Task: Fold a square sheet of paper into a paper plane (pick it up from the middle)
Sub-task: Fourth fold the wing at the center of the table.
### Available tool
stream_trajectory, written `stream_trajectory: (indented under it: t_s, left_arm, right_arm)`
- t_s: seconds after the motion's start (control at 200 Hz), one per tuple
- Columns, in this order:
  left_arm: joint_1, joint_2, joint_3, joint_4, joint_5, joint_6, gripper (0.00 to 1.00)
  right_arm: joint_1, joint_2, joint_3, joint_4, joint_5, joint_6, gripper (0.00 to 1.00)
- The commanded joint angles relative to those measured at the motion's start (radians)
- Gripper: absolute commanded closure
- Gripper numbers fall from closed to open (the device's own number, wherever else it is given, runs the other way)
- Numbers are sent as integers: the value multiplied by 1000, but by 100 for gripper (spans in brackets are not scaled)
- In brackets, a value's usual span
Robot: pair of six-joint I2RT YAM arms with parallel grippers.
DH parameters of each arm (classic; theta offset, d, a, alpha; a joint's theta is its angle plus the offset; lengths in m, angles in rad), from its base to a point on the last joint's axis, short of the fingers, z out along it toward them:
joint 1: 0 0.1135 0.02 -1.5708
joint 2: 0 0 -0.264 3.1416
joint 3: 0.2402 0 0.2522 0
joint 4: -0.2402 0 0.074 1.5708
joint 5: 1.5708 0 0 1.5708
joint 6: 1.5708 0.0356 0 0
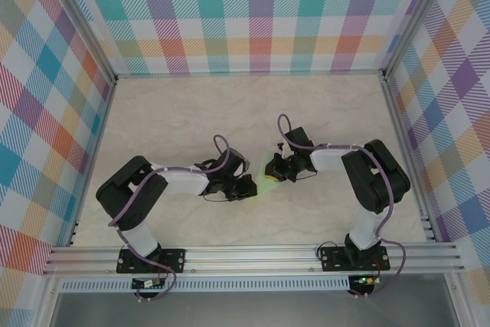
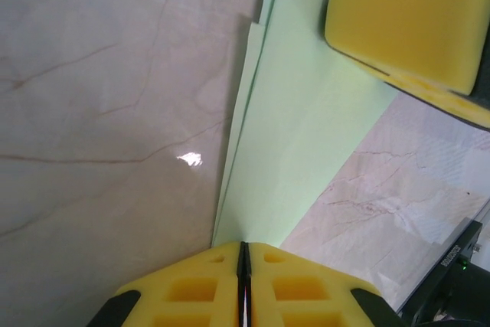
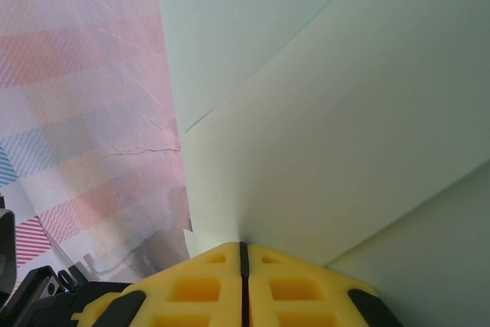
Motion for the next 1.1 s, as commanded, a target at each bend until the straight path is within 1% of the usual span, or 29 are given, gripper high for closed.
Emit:
stream_trajectory:
  t_s: [0.0, 0.255, 0.7, 0.82, 0.975, 1.095]
  left_arm:
    - [-18, -9, -60, -154, -11, 1, 89]
    - [-25, -31, -69, -183, 3, 25, 89]
    - [-46, -70, -55, -282, -10, 83, 89]
    - [-44, -113, -20, -310, -44, 102, 90]
    - [-32, -200, 35, -264, -94, 107, 89]
    - [-22, -176, 94, -229, -117, 124, 89]
  right_arm:
    - [9, 69, -18, -69, 117, -16, 92]
    - [8, 76, -7, -103, 138, -10, 92]
    - [8, 99, 8, -117, 144, 6, 92]
    - [8, 102, 13, -122, 141, 3, 92]
    - [8, 105, 13, -124, 138, 3, 92]
    - [8, 109, 15, -124, 133, 3, 92]
